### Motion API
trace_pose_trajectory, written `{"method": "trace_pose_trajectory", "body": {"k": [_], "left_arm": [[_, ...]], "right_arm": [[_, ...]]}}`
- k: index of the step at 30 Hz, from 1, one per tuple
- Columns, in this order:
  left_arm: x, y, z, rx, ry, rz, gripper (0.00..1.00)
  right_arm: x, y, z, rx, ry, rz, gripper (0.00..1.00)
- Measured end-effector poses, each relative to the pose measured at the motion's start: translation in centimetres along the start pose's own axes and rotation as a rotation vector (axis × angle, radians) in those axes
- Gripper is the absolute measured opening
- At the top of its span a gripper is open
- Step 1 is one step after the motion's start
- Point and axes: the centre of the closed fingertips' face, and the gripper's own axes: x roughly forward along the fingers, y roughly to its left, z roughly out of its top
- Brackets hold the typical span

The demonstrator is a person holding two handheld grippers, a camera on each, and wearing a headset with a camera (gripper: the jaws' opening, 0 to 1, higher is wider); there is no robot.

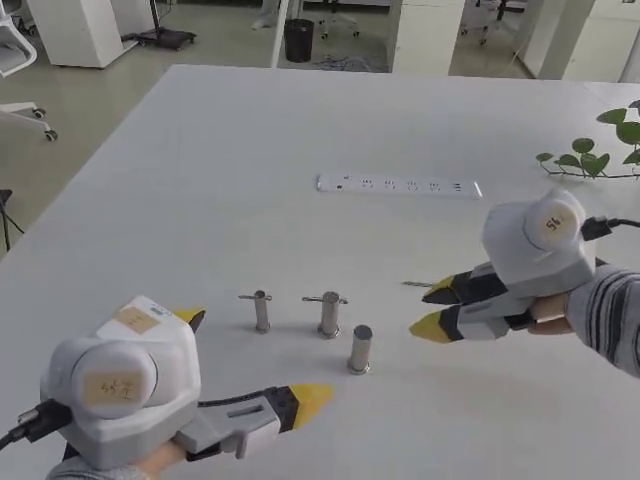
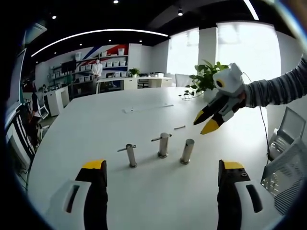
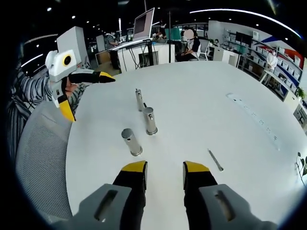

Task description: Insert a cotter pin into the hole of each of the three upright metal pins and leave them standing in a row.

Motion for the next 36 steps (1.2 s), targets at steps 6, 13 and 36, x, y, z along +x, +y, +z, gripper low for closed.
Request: {"method": "trace_pose_trajectory", "body": {"k": [6, 13, 36], "left_arm": [[0.0, 0.3, -0.2, 0.010, 0.009, 0.002, 0.95], [0.2, 0.6, -0.5, 0.011, 0.016, 0.007, 0.94], [0.7, 1.4, -1.5, -0.006, 0.038, 0.002, 0.90]], "right_arm": [[-0.2, -2.1, -0.2, -0.019, 0.058, -0.029, 0.22], [0.5, -4.4, -1.0, -0.060, 0.145, -0.041, 0.21], [4.3, -8.8, -3.1, -0.097, 0.255, -0.039, 0.11]]}}
